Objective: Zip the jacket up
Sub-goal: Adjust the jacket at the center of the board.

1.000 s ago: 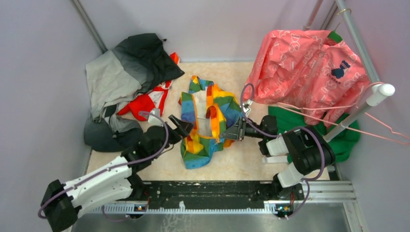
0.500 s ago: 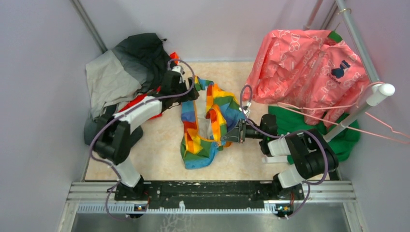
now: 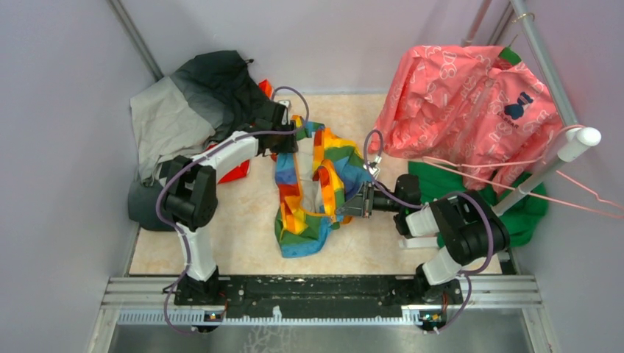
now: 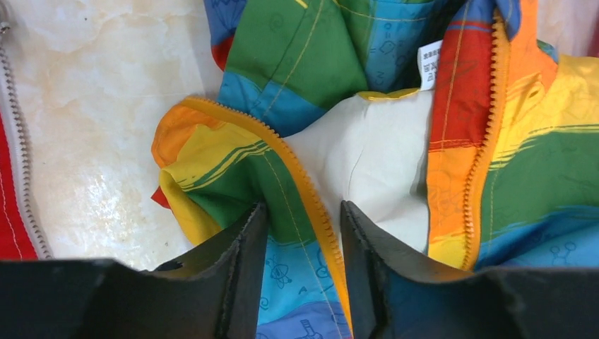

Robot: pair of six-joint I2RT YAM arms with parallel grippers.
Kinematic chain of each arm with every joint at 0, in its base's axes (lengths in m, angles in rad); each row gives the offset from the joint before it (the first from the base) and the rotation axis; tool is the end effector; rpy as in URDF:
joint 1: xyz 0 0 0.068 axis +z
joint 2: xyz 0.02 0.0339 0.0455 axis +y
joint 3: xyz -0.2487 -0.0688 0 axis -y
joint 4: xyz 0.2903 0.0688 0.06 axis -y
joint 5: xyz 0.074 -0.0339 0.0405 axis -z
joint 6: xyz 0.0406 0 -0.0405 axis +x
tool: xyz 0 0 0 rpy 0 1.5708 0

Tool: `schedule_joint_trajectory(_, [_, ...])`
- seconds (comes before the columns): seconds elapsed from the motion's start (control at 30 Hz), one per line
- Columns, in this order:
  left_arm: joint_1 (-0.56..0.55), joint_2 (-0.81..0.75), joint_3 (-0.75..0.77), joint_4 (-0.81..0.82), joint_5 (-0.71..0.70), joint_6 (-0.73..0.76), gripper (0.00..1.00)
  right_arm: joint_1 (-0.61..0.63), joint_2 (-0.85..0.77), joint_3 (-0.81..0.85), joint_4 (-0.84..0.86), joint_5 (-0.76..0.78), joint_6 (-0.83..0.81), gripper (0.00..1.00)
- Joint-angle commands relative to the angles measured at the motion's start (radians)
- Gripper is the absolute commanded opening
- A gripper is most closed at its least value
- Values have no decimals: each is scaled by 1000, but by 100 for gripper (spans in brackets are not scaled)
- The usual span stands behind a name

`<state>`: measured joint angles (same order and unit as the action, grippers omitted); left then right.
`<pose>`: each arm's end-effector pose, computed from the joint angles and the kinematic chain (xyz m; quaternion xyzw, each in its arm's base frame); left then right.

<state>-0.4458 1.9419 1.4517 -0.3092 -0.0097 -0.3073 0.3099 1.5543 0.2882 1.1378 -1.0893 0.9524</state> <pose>0.4282 -0.2042 0.1794 0.0623 0.9244 -0.1342 0.3515 0.2293 0.1112 0.0914 -0.1218 0.7175 0.6474 0.2264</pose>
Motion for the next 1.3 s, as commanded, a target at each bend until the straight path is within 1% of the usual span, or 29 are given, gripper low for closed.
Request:
schedule_joint_trajectory(0.0, [7,1,56,-61,66,29,41,-6,2,14,79,7,8,0])
schedule_joint_trajectory(0.1, [8,-11,75,-59,95,41,15,-5,2,14,81,10,13,0])
schedule_joint_trajectory(0.13, [8,-13,85,-59,104,49,8,-6,2,12,85,10,16,0])
schedule_joint_trajectory(0.23, [8,-24,117,-47,123,74,0,-6,1,12,95,11,27,0])
schedule_joint_trajectory(0.37, [7,-57,150,7,150,100,0,-6,0,10,117,12,46,0])
schedule_joint_trajectory(0.47, [7,-92,153,103,209,107,0,-5,0,9,159,17,77,0])
schedule_joint_trajectory(0.57, [7,-87,207,147,270,96,0,-6,3,8,211,39,112,0])
schedule_joint_trajectory(0.67, [7,-46,299,166,326,70,0,-6,18,2,282,85,160,0])
schedule_joint_trajectory(0.73, [7,-1,359,173,369,43,0,-6,44,-7,370,118,194,0])
schedule_joint_trajectory(0.83, [2,82,448,175,446,-6,0,-4,108,-3,445,138,221,0])
schedule_joint_trajectory(0.93, [-14,164,524,163,476,-35,0,-3,185,5,555,149,266,0])
schedule_joint_trajectory(0.97, [-24,192,555,146,479,-37,2,-5,213,13,580,152,283,0])
schedule_joint_trajectory(1.03, [-37,248,606,108,486,-44,10,-5,242,27,583,161,288,0])
schedule_joint_trajectory(1.1, [-51,290,620,103,497,-60,20,-5,270,29,583,179,288,0])
schedule_joint_trajectory(1.17, [-62,310,621,106,504,-71,26,-5,294,36,584,185,289,0])
schedule_joint_trajectory(1.23, [-70,313,619,108,500,-77,36,-4,310,36,584,193,289,0])
schedule_joint_trajectory(1.27, [-72,301,615,108,487,-78,44,-4,315,36,584,197,288,0])
